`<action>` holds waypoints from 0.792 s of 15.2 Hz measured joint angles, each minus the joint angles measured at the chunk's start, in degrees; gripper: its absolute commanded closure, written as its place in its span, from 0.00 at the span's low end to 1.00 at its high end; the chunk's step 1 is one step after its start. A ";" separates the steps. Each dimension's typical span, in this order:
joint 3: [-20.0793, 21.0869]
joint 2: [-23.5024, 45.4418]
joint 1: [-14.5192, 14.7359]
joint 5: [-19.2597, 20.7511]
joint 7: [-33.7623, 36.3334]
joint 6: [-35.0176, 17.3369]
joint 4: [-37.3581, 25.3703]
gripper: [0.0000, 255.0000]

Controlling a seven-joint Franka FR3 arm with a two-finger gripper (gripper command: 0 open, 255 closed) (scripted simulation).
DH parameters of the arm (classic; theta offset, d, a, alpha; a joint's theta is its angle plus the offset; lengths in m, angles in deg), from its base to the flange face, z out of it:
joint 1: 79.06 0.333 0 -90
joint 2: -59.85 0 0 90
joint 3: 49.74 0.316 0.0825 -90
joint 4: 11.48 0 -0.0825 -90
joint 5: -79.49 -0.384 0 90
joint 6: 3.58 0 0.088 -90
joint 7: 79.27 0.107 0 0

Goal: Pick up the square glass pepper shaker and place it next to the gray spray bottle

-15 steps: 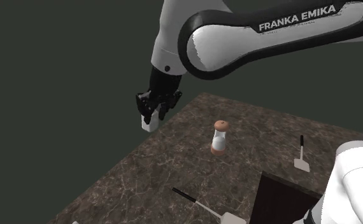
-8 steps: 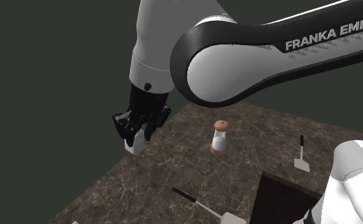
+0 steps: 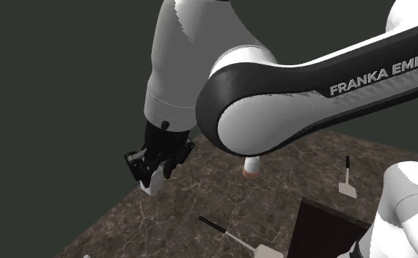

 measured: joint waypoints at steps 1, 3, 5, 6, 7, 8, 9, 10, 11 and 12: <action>0.12 0.17 0.03 0.08 0.19 -0.77 0.60 1.00; 0.16 0.49 0.01 0.18 0.24 -2.30 1.83 1.00; 0.22 0.89 -0.02 0.32 0.34 -3.90 3.05 1.00; 0.28 1.08 -0.02 0.40 0.44 -4.68 3.65 1.00; 0.41 1.32 0.01 0.52 0.69 -5.56 4.29 1.00; 0.48 1.52 0.01 0.61 0.80 -6.40 4.95 1.00; 0.47 1.69 -0.02 0.66 0.78 -7.18 5.56 1.00; 0.56 2.04 -0.02 0.80 0.96 -7.93 5.96 1.00; 0.64 2.39 -0.04 0.96 1.11 -8.59 6.29 1.00; 0.67 2.79 -0.09 1.12 1.19 -9.56 6.88 1.00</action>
